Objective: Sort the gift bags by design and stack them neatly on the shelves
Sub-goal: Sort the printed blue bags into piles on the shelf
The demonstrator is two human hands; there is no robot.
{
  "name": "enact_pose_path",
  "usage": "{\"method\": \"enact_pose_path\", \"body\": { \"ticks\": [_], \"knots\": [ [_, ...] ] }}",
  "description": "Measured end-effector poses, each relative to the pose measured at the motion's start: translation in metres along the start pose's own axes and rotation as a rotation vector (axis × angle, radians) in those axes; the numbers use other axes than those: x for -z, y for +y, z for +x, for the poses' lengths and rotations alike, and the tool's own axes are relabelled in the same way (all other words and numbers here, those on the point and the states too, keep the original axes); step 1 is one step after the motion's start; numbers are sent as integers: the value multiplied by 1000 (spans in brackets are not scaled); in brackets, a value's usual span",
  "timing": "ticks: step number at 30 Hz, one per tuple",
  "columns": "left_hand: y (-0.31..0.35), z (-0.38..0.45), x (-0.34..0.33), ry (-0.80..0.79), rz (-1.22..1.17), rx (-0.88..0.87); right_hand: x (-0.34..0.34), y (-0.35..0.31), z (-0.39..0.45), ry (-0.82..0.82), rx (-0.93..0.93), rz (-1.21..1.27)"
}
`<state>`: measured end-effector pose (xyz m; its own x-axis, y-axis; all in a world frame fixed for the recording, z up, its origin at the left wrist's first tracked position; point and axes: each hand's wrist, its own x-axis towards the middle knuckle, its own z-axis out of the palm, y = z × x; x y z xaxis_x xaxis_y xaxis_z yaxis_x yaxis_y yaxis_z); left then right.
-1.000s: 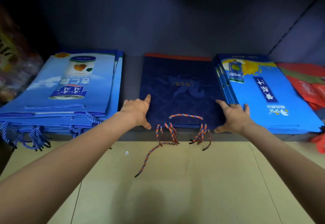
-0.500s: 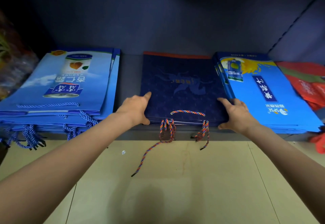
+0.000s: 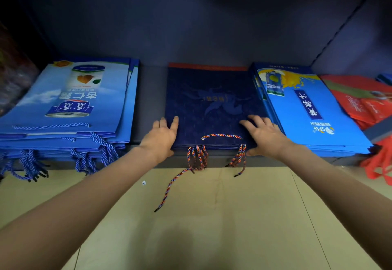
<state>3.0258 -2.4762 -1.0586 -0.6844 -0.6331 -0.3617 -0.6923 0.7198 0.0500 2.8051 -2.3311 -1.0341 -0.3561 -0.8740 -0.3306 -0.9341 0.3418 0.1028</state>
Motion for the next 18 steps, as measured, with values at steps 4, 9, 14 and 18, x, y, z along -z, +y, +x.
{"method": "enact_pose_path", "body": {
  "ticks": [4,9,14,18],
  "knots": [
    [-22,1,19,89,-258,-25,19,7,1,64,52,64],
    [-35,-1,36,147,-477,-88,47,30,-8,253,50,331],
    [-44,8,47,215,-861,-124,74,35,-9,339,57,515],
    [-44,12,49,244,-1003,-122,86,35,-9,421,26,604]
  ]
}}
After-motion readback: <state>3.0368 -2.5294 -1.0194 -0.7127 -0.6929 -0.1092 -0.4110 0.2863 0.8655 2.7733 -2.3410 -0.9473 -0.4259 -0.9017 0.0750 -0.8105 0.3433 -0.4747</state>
